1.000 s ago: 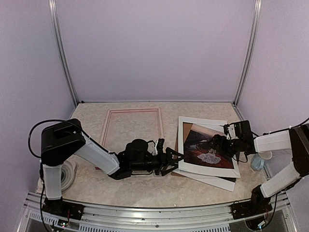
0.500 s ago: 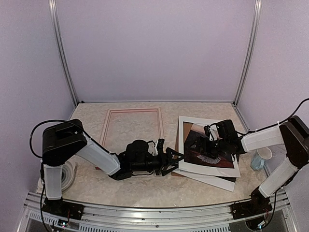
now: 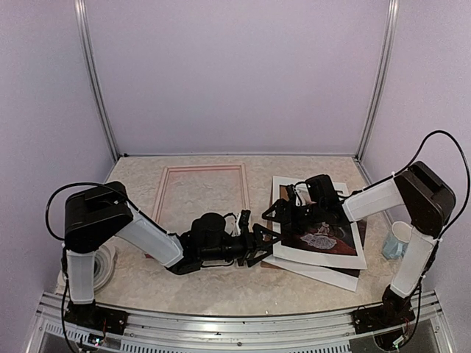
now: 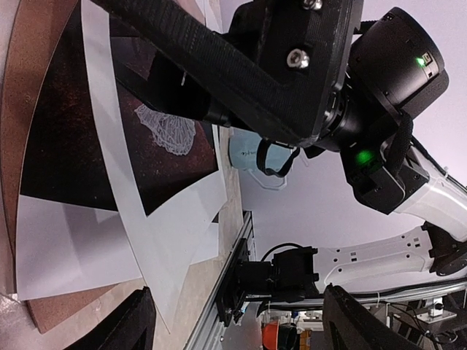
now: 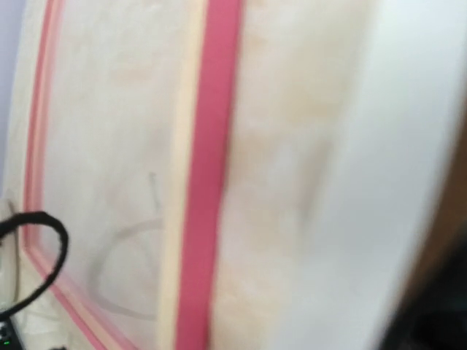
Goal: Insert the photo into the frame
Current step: Pick up the mat board from the photo.
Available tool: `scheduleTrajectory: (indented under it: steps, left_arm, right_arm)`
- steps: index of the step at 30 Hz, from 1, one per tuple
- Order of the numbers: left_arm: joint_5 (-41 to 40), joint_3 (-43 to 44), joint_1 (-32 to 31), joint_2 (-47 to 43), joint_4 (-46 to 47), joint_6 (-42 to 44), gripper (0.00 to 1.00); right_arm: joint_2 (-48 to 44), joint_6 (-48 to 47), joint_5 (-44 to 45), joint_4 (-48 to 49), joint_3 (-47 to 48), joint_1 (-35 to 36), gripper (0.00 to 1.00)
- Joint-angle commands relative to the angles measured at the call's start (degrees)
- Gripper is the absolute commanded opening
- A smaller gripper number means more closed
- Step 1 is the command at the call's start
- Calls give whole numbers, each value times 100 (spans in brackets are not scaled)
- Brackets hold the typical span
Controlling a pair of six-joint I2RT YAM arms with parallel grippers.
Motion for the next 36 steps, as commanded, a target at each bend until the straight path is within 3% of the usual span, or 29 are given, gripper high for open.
scheduleTrajectory:
  steps: [1, 14, 20, 26, 36]
  left_arm:
    - [-68, -102, -40, 15, 221, 19, 78]
    - [-161, -463, 71, -153, 355, 11, 79]
    - [-215, -861, 170, -713, 434, 234, 79]
    - [-776, -1037, 184, -1891, -767, 1063, 83]
    - [-1610, -1729, 1141, -3548, -2965, 1618, 87]
  right_arm:
    - [345, 267, -435, 484, 201, 104, 99]
    - [612, 781, -1211, 1673, 315, 156, 97]
    - [673, 815, -1250, 1864, 247, 156, 96]
    - [764, 756, -1346, 1802, 519, 201, 95]
    - [1465, -128, -994, -33, 2278, 336, 95]
